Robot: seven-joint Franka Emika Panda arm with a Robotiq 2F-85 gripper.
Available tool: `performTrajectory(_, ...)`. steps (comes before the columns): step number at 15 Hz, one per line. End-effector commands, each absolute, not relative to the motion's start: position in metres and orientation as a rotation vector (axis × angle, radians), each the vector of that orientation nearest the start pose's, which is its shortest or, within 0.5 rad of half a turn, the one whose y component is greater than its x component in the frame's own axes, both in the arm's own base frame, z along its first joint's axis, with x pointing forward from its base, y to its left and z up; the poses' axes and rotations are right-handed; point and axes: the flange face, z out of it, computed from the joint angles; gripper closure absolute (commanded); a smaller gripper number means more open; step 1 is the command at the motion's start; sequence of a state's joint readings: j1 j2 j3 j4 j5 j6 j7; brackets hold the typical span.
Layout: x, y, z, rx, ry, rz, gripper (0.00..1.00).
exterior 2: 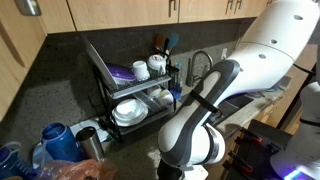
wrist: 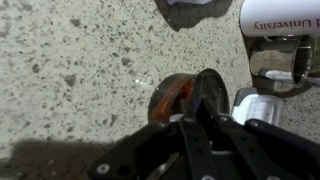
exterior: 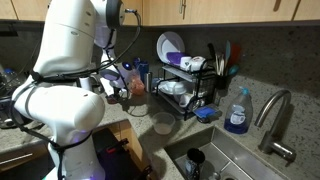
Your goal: Take the cover off the bowl and put in on the rack
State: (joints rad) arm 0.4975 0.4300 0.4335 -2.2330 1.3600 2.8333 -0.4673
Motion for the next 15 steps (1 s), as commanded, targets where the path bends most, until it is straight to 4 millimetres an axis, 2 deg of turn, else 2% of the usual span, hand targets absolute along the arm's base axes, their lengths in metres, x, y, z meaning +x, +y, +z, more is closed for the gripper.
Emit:
performTrajectory(1, 0.346, 0.386, 0.209, -2.501, -0.027, 0.051, 0.96)
performTrajectory(7, 0.352, 0.37, 0.229, -2.469, 0.047, 0.034, 0.96)
performTrajectory(15, 0.361, 0.323, 0.247, -2.41, 0.427, -0.005, 0.96)
